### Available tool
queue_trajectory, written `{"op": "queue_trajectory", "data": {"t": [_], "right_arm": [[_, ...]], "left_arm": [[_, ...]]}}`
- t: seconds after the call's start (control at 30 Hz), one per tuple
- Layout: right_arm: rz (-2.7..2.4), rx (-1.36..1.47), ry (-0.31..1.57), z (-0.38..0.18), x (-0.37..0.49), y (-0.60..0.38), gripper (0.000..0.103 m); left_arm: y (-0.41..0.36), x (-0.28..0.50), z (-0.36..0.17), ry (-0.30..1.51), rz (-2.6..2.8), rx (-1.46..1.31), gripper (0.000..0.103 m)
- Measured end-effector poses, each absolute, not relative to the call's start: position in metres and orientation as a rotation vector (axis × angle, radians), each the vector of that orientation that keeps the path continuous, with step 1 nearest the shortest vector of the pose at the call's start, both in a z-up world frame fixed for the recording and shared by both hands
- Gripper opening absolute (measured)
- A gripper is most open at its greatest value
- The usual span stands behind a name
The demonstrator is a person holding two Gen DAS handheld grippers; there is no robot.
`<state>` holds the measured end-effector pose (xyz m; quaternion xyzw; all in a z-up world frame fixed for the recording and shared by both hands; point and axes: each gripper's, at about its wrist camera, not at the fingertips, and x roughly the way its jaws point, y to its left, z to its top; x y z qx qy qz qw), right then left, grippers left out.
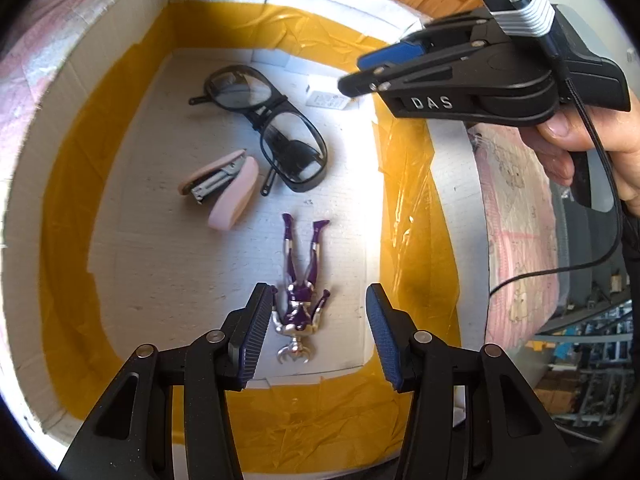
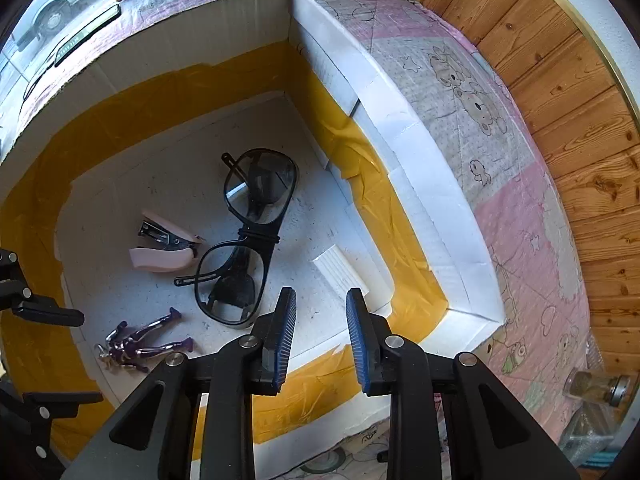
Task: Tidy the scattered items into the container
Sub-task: 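Open the left tool to drop the figure while the right tool releases the white charger, then withdraw both open tools from the box toward the remaining items on the bedspread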
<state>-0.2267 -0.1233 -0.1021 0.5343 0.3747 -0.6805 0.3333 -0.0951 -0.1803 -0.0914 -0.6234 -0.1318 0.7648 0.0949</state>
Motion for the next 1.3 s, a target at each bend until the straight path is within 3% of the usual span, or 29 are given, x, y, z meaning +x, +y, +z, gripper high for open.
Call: {"op": "queue_trajectory", "data": {"t": [0.23, 0.6, 0.9, 1.03, 1.3], "right_arm": [[-1.786, 1.396, 0.918, -0.089, -0.206, -0.113, 0.030], [-1.811, 1.369, 0.764, -0.056, -0.170, -0.088, 0.033], [-1.865, 1.282, 0.527, -0.028, -0.135, -0.061, 0.033], [-1.918, 1.211, 0.405, -0.019, -0.118, -0.046, 0.042], [-1.998, 1.135, 0.196, -0.013, -0.090, -0.018, 0.042]], "left_arm": [[-0.178, -0.078, -0.067, -0.240, 2.425, -1.806, 0.051], [-0.168, -0.052, -0.040, -0.196, 2.496, -1.760, 0.052], [-0.153, -0.035, -0.021, -0.171, 2.532, -1.730, 0.052], [-0.149, -0.026, -0.016, -0.174, 2.546, -1.713, 0.052], [-0.151, -0.003, -0.001, -0.249, 2.626, -1.618, 0.052]]}}
